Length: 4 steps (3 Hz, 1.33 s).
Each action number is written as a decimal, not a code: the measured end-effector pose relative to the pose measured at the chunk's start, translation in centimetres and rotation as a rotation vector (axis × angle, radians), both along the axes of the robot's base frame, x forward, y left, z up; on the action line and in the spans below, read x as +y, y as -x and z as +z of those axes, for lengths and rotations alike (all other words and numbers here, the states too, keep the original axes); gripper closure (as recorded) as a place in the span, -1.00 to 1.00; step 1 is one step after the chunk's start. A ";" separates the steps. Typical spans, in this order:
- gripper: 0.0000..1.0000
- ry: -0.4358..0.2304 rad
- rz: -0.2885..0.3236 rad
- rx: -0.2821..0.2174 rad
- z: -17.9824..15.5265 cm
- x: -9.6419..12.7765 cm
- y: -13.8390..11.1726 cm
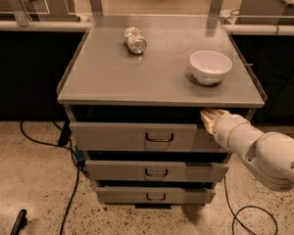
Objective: Open top drawer
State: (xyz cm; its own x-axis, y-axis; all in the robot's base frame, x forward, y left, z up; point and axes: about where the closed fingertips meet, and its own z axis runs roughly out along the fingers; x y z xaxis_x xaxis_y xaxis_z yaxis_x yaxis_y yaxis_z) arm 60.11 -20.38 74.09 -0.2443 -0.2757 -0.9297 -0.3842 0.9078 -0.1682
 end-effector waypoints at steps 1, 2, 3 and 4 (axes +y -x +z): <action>1.00 0.023 -0.018 0.024 -1.7 0.0 -0.4; 1.00 0.051 -0.052 0.054 -3.9 -0.5 -1.3; 1.00 0.057 -0.072 0.059 -4.5 -0.6 -2.0; 1.00 0.082 -0.060 0.073 -4.3 -0.1 -1.7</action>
Offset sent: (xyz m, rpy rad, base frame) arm 0.0249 -0.0140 -0.0669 -0.0888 0.0922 -0.1002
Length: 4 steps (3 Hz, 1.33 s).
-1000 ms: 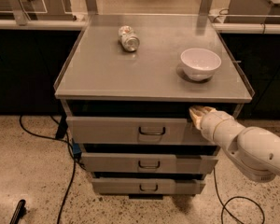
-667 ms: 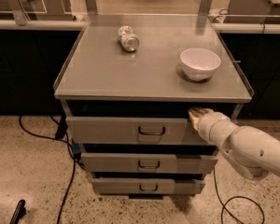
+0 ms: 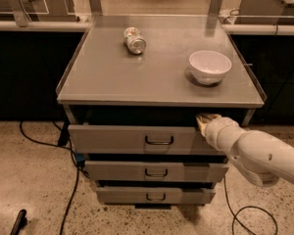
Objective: Open top drawer
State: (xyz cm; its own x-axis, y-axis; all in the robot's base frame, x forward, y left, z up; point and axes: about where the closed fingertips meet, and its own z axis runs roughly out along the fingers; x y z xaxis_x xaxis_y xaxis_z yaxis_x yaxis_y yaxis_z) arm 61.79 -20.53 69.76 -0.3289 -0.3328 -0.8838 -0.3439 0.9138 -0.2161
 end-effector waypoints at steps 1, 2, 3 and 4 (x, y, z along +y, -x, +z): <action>1.00 0.037 0.011 0.037 -0.1 -0.3 0.1; 1.00 0.034 0.109 0.162 -0.2 3.4 3.9; 1.00 0.033 0.112 0.166 0.2 3.5 4.0; 1.00 0.062 0.112 0.217 0.1 2.0 5.2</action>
Offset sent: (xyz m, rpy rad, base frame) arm -0.0663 -0.0702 0.0220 -0.3583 0.5005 0.1430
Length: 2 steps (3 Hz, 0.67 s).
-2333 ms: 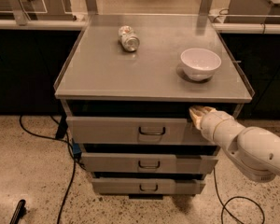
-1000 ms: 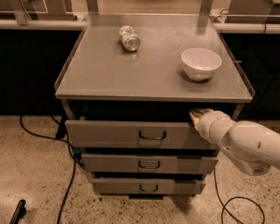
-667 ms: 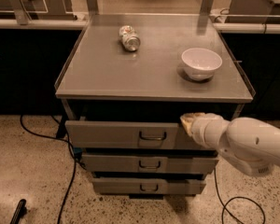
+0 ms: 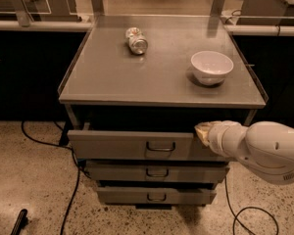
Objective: Open top drawer
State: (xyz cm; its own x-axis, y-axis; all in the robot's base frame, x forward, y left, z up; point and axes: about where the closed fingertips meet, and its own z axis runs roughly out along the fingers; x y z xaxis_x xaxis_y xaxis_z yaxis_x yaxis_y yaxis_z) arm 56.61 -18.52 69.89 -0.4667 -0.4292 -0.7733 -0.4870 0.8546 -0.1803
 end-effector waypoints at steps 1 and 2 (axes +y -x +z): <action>1.00 0.000 0.000 0.000 0.0 0.0 0.0; 1.00 -0.003 0.008 -0.025 0.9 0.6 -0.5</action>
Offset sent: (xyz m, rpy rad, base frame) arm 0.0112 0.0110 0.0129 0.0121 -0.0625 0.0157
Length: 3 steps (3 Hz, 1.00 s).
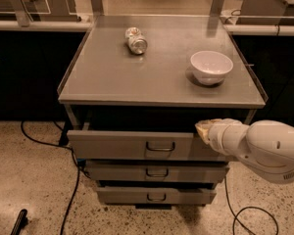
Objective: Open top drawer
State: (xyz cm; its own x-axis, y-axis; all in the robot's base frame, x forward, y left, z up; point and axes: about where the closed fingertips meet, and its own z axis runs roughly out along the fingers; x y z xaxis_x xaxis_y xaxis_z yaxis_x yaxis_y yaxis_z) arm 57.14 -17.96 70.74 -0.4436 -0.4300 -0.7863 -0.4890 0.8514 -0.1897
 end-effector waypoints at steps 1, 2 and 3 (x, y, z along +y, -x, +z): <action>1.00 0.000 -0.004 -0.092 3.2 0.3 -1.7; 1.00 -0.011 0.008 -0.102 3.8 1.3 -1.5; 1.00 0.014 -0.014 -0.061 1.6 0.7 -1.6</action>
Offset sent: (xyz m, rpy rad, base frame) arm 0.0143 0.0017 0.0250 -0.0022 -0.0738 -0.0042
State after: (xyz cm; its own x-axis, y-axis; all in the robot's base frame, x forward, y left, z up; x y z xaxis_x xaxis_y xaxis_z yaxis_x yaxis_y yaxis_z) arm 58.71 -17.29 72.35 -0.4011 -0.4356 -0.8059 -0.4645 0.8549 -0.2310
